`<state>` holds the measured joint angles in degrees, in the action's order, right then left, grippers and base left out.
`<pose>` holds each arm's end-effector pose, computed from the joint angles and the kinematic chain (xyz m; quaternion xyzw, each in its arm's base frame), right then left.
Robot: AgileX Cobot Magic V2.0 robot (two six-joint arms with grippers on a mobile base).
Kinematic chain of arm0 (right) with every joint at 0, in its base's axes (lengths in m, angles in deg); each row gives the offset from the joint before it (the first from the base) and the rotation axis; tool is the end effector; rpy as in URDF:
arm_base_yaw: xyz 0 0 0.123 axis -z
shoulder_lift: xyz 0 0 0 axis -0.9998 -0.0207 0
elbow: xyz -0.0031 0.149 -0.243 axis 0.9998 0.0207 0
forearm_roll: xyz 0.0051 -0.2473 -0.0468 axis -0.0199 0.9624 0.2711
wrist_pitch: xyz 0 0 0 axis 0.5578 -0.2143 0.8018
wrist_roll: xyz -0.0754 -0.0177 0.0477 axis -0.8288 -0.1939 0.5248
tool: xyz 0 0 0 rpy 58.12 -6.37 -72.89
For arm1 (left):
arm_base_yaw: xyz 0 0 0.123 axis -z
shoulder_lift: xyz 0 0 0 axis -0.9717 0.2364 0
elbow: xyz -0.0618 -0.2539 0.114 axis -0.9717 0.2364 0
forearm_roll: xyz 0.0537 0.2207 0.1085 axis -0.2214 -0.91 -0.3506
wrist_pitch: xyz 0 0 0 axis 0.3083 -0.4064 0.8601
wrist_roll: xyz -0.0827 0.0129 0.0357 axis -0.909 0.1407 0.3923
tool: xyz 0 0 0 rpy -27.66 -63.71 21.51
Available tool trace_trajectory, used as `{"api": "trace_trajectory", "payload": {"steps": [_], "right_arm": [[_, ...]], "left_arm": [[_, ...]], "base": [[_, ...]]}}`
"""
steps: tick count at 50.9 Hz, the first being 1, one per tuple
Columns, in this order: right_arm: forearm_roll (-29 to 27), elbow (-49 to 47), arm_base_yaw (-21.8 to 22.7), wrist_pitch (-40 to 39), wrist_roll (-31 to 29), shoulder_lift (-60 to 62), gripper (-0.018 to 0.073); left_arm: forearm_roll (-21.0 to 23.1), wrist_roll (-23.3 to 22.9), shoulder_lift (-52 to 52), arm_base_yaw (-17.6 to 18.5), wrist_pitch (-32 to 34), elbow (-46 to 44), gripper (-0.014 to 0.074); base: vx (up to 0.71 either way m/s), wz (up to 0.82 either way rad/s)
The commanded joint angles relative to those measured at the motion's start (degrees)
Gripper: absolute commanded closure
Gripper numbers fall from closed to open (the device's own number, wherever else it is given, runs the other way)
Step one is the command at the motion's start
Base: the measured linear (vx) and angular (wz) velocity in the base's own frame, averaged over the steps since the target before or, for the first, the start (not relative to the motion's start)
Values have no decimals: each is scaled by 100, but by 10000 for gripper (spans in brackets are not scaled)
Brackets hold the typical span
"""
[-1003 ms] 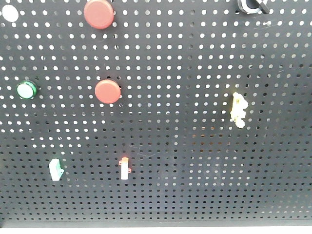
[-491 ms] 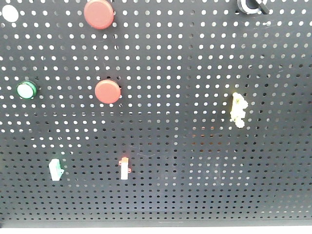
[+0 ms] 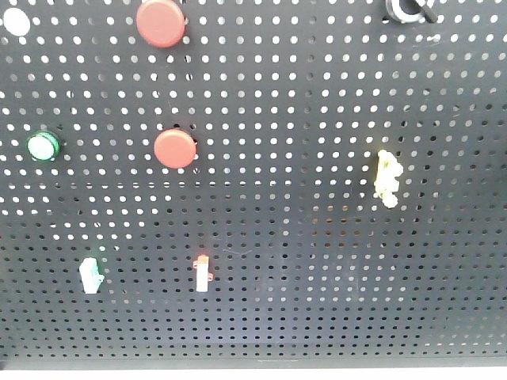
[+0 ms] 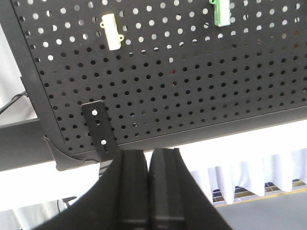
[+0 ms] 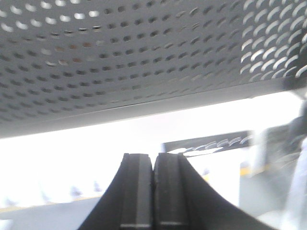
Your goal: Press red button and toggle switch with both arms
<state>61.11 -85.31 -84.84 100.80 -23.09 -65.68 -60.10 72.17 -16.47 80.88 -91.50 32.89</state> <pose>0.0556 -0.0055 0.1843 0.0281 0.7568 -0.0325 0.6523 0.0564 -0.0054 0.1963 0.0895 0.7079 0.0252 0.7001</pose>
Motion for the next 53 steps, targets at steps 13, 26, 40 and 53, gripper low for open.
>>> {"api": "trace_trajectory", "payload": {"steps": [13, 26, 40, 53], "right_arm": [[-519, 71, 35, -564, -495, 100, 562], [-187, 71, 35, -558, -218, 100, 562], [-213, 71, 35, -558, -218, 100, 562], [-213, 71, 35, -558, -218, 100, 562]], "left_arm": [[16, -43, -87, 6, 458, 200, 595], [16, -43, -87, 6, 458, 200, 595], [16, -43, -87, 6, 458, 200, 595], [16, -43, -87, 6, 458, 200, 595]], "base": [[0, 0], [0, 0], [0, 0], [0, 0]]}}
